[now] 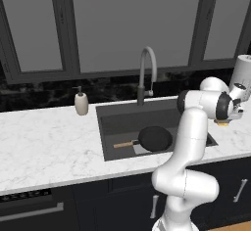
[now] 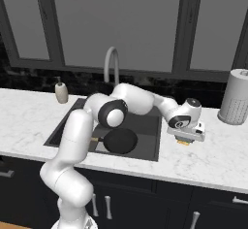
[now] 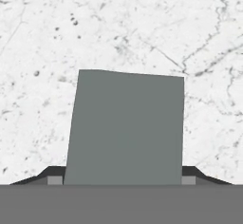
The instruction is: Pick the pan and sponge and place them into the sink. Then turn on the water.
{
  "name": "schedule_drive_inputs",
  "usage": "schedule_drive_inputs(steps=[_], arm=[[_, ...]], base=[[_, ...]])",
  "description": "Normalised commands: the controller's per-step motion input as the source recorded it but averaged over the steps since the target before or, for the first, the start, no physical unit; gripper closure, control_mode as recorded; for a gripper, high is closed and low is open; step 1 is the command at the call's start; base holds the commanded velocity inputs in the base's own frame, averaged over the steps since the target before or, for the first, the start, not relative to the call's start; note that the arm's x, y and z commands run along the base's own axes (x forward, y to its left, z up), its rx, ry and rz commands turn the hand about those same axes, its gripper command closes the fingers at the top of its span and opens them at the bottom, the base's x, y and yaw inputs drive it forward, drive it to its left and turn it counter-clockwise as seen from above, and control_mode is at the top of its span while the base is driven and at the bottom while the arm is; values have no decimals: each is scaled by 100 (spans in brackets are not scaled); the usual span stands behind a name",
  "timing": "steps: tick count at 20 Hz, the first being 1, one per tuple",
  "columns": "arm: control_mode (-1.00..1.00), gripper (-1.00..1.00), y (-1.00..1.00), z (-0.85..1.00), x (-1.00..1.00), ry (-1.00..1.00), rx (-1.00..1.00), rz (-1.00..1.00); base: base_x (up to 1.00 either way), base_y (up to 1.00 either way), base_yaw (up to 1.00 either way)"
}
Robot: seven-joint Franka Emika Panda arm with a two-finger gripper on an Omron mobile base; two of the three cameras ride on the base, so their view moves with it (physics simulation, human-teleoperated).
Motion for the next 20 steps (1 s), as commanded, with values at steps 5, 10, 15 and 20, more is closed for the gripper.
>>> schedule_drive_inputs(steps=[5,10,15,20], arm=[[-100,100,1,0,0,0,0,0],[-100,100,22,5,-1,0,0,0],[-100,100,48,21,-1,0,0,0],[-100,100,55,23,0,0,0,0]], base=[[0,0,0],[0,0,0],[0,0,0],[0,0,0]])
